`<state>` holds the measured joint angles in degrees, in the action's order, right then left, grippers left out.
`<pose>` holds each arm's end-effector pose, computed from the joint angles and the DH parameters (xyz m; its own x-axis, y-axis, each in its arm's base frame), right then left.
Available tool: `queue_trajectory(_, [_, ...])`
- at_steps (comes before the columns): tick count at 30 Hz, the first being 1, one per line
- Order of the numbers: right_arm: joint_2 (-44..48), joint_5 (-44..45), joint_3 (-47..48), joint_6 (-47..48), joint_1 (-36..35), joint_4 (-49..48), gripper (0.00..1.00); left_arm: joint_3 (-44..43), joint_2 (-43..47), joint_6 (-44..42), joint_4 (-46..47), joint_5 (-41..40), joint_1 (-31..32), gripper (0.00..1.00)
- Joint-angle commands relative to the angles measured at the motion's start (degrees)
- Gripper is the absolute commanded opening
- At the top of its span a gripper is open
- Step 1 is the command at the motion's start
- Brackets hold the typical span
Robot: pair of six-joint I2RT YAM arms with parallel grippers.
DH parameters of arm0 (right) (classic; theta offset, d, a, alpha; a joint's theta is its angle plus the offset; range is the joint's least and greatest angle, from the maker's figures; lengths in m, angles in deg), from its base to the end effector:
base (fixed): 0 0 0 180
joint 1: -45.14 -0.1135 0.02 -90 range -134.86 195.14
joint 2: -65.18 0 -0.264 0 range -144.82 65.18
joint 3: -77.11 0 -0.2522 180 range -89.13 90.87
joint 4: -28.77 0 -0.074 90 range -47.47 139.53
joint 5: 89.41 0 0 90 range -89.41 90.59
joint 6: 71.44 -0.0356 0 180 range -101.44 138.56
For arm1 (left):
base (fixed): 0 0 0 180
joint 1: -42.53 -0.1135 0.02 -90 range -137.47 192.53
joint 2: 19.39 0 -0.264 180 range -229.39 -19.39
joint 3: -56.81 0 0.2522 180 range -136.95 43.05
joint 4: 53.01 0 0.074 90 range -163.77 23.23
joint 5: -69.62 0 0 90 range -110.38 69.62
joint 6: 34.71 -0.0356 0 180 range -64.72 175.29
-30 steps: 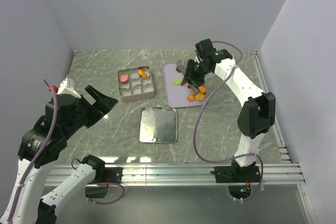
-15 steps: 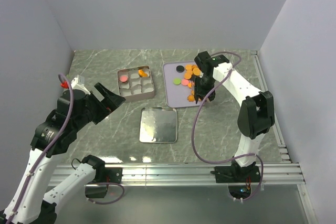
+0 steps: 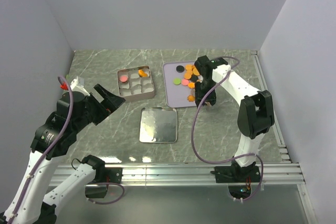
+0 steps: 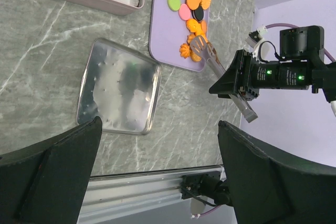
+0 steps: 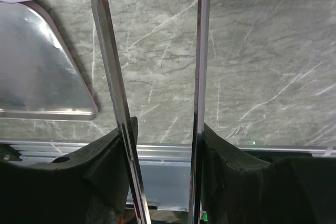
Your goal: Pack the cookies
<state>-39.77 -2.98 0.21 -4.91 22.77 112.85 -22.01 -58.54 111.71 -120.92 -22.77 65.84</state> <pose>0.3209 0.1345 0.2512 -0.9990 0.0187 -0.0404 0.0152 0.9962 0.0852 0.0979 -0.0406 0.3893 -0.5416 -0.6730 -0.5037 -0.1620 0.6715 -0.7230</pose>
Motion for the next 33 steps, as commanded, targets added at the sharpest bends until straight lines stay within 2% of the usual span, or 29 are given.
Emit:
queue_trajectory(1, [-0.34, -0.12, 3.29, 0.44, -0.57, 0.08, 0.53, 0.02, 0.31, -0.17, 2.3, 0.02, -0.28, 0.99])
queue_trajectory(11, [-4.48, -0.21, 7.6, 0.7, -1.27, 1.3, 0.53, -1.12, 1.01, -0.17, 0.63, -1.73, -0.28, 0.99])
queue_trajectory(21, [-5.53, -0.21, 4.61, 0.88, -2.33, 1.92, 0.52, -1.56, 1.28, -0.08, 0.27, -2.71, -0.37, 0.99])
queue_trajectory(28, [-5.62, -0.91, 5.14, 0.79, -3.29, 2.98, 0.4, -1.91, 0.84, -0.26, 0.63, -2.88, -0.28, 0.99])
queue_trajectory(33, [-4.83, -1.52, 5.23, 0.52, -3.47, 3.41, 0.36, -2.44, 0.92, -0.44, 0.27, -3.58, -0.28, 1.0])
